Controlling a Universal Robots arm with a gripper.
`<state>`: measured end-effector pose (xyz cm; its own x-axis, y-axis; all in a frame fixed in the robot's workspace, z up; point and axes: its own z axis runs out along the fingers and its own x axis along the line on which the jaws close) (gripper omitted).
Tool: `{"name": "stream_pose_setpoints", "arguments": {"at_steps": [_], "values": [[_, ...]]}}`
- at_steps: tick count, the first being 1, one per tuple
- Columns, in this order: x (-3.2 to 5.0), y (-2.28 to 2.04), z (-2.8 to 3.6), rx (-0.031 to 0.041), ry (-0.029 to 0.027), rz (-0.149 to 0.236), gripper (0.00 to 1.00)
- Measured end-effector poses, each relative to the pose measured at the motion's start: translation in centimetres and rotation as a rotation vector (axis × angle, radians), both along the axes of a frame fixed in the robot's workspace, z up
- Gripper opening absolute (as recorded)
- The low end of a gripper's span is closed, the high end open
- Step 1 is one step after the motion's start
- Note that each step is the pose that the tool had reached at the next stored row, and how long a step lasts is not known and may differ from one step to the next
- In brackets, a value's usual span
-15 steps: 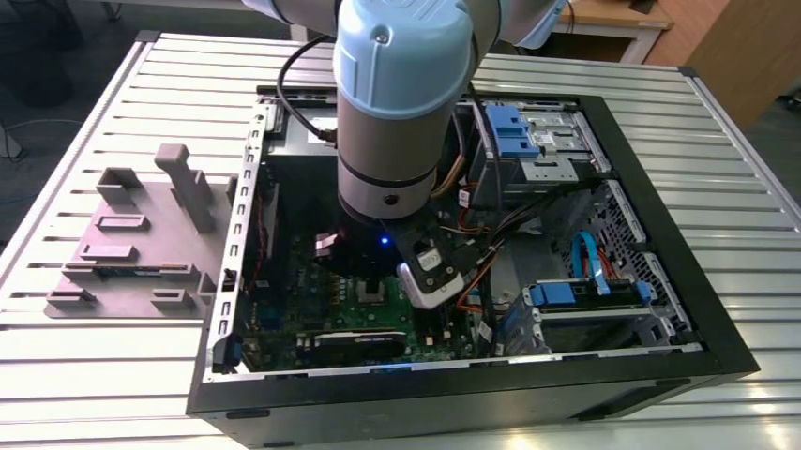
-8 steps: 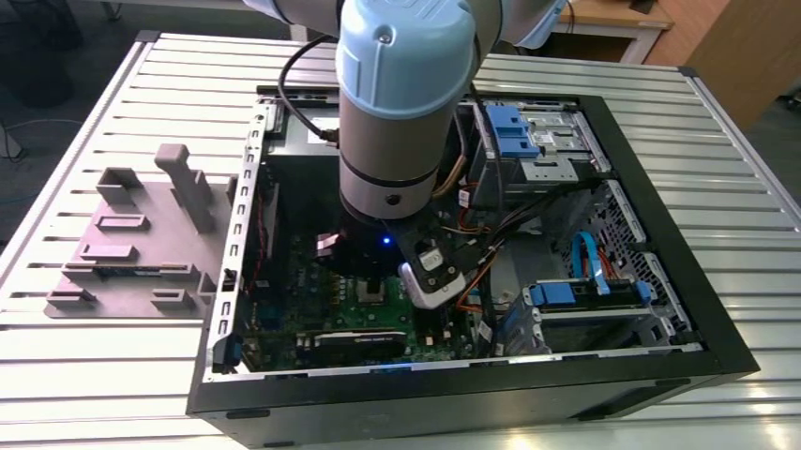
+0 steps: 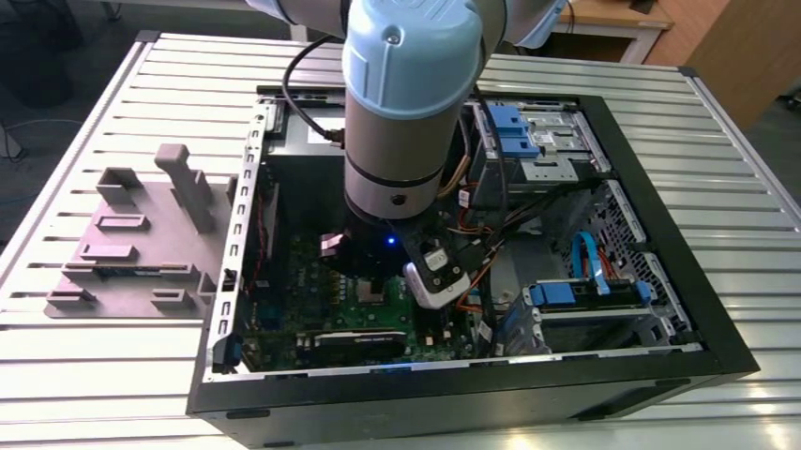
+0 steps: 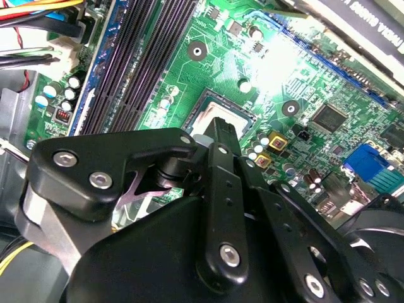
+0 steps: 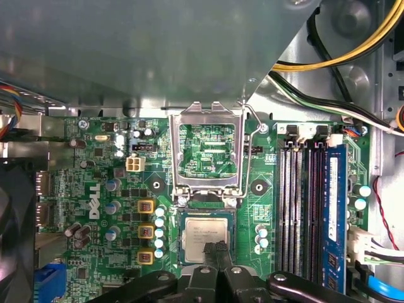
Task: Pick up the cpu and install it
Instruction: 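Close the cpu cover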
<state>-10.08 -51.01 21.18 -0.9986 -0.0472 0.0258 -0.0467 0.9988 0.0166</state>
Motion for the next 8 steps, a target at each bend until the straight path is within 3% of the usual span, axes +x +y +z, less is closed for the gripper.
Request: {"name": "stream_pose_setpoints", "arguments": {"at_steps": [8], "values": [[0.03,0.0,0.0,0.0,0.0,0.0,0.11]]}}
